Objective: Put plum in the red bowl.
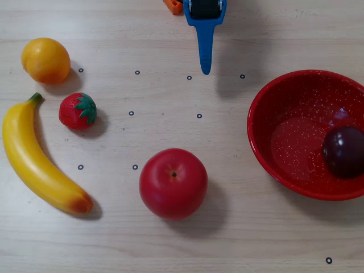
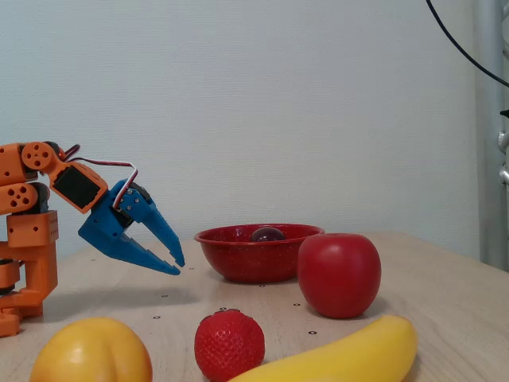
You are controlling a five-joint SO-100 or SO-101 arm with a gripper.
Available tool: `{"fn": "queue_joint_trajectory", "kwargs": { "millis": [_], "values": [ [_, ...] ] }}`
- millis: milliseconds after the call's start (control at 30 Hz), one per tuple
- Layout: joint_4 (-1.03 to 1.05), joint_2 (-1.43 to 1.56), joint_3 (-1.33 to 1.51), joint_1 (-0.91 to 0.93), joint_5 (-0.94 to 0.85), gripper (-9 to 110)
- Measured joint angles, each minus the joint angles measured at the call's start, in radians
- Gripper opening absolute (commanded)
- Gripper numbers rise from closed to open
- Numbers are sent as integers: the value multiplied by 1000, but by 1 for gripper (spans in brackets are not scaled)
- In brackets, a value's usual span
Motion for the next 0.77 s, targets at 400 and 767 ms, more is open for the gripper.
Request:
{"fn": "queue_joint_trajectory", "kwargs": {
  "millis": [400, 767],
  "values": [
    [0, 0, 0, 0, -9, 0],
    [0, 0, 0, 0, -9, 0]
  ]
}}
